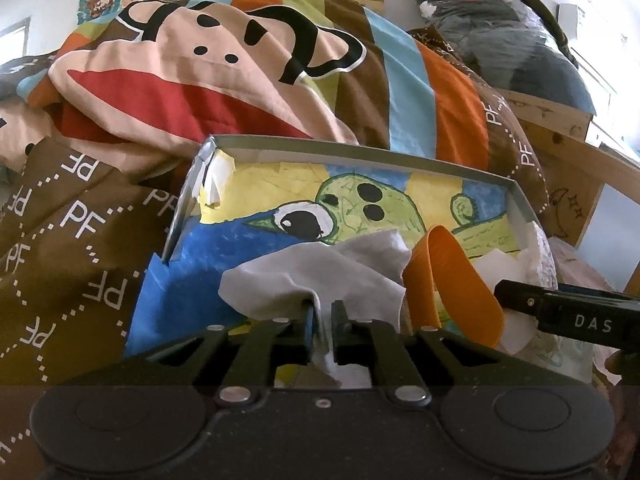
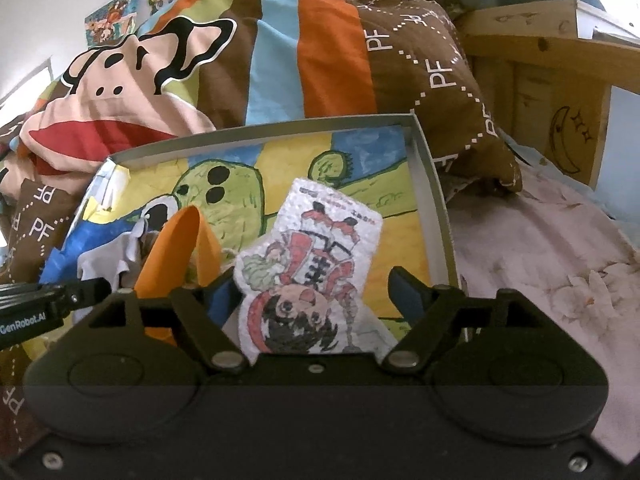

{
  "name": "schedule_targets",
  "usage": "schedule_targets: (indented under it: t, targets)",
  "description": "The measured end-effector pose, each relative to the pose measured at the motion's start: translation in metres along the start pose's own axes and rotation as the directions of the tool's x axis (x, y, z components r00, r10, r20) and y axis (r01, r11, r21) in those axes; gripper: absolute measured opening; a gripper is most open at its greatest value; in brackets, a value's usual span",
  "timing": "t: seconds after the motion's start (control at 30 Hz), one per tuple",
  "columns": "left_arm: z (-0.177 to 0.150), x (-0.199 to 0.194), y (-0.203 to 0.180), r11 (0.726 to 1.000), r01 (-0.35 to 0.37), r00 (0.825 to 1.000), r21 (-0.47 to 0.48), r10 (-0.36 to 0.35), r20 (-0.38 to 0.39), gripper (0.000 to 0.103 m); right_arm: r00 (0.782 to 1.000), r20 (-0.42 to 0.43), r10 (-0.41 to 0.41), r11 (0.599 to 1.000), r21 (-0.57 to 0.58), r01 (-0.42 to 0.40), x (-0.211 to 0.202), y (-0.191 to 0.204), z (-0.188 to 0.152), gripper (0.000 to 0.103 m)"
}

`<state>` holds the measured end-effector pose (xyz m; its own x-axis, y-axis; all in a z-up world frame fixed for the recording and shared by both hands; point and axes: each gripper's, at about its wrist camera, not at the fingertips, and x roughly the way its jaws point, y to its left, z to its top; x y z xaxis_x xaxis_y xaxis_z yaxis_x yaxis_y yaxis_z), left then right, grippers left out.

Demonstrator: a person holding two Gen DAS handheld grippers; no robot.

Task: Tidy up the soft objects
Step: 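Lower both items into the tray and open both grippers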

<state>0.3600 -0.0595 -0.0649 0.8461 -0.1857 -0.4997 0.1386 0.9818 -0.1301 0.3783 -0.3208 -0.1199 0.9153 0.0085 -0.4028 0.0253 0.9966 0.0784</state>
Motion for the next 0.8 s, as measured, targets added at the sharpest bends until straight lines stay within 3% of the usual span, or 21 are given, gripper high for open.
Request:
schedule_targets:
  t: [0.43, 0.67, 0.8]
  targets:
    - [0.015, -0.018, 0.001, 1.000, -0.002, 1.000, -0.016, 0.002, 0.022, 0.018, 0.998, 0.066, 0.002, 0.999, -0.041, 0.000, -0.030, 0.007, 0.016, 0.096]
    - [0.026, -0.037, -0.003, 1.000, 0.008, 0.998, -0.010, -0.007, 0.057, 0.035, 0.993, 0.118, -0.001, 0.999, -0.054, 0.007, -0.058, 0.007, 0.033, 0.102]
    - [0.033, -0.058, -0.004, 0.999, 0.013, 0.994, -0.030, -0.010, 0.109, 0.061, 0.989, 0.146, -0.001, 0.999, -0.047, 0.008, -0.085, 0.004, 0.043, 0.102]
